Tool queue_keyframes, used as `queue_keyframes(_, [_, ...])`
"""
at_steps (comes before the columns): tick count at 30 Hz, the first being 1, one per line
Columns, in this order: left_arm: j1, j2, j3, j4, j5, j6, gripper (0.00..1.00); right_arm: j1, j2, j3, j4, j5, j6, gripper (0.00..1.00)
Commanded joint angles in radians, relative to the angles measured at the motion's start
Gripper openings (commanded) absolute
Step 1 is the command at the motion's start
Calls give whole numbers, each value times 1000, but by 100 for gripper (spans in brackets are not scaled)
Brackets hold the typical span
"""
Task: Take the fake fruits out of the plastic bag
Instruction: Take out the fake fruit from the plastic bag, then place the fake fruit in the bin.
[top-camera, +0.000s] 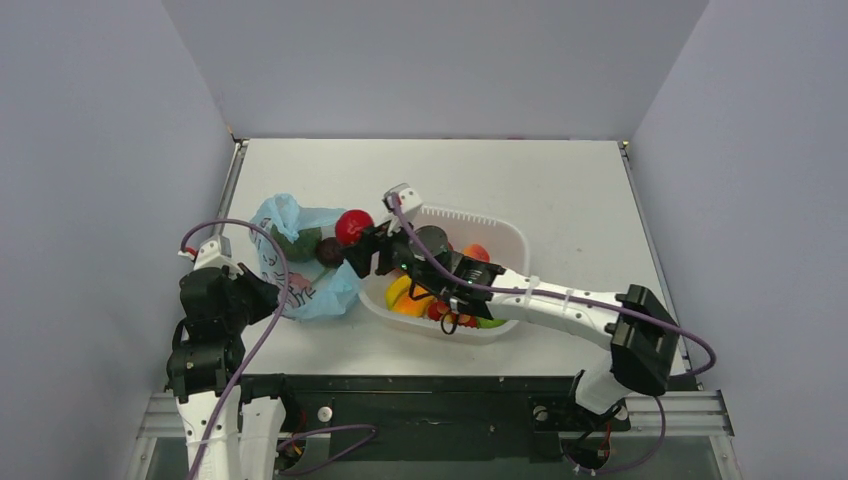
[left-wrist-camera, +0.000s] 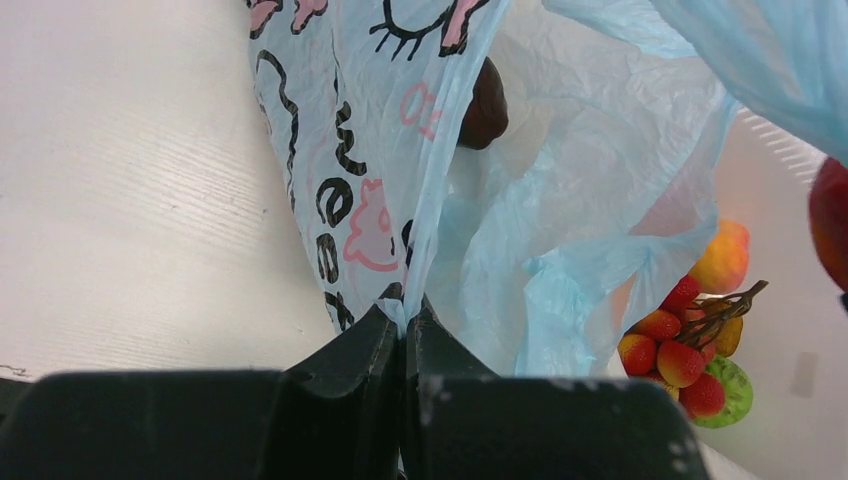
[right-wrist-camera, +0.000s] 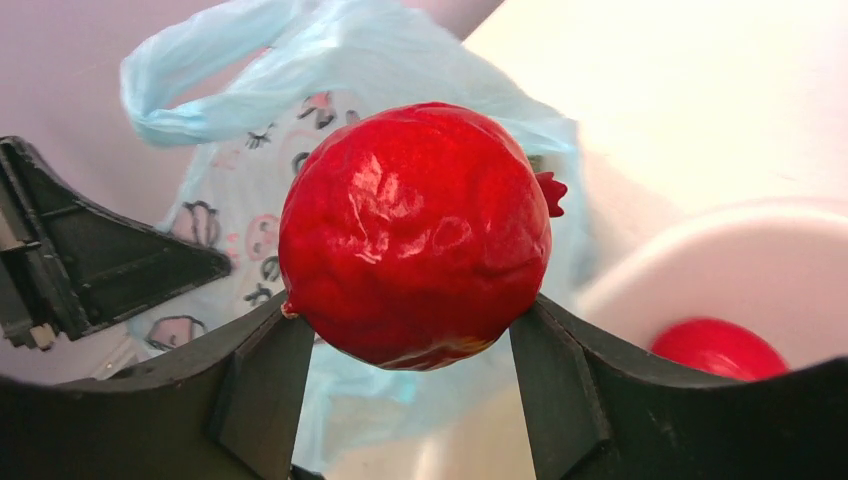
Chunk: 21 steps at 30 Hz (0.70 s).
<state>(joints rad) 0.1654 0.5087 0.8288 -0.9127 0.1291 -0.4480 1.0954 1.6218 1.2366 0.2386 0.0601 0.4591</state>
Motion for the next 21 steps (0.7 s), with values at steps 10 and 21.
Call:
queue_keyframes(10, [4, -12, -14, 86, 40, 26, 0, -84, -289, -343, -50, 268, -44, 0])
queue_keyframes(21, [6, -2, -16, 87, 46, 28, 0, -100, -165, -338, -160, 167, 22, 23])
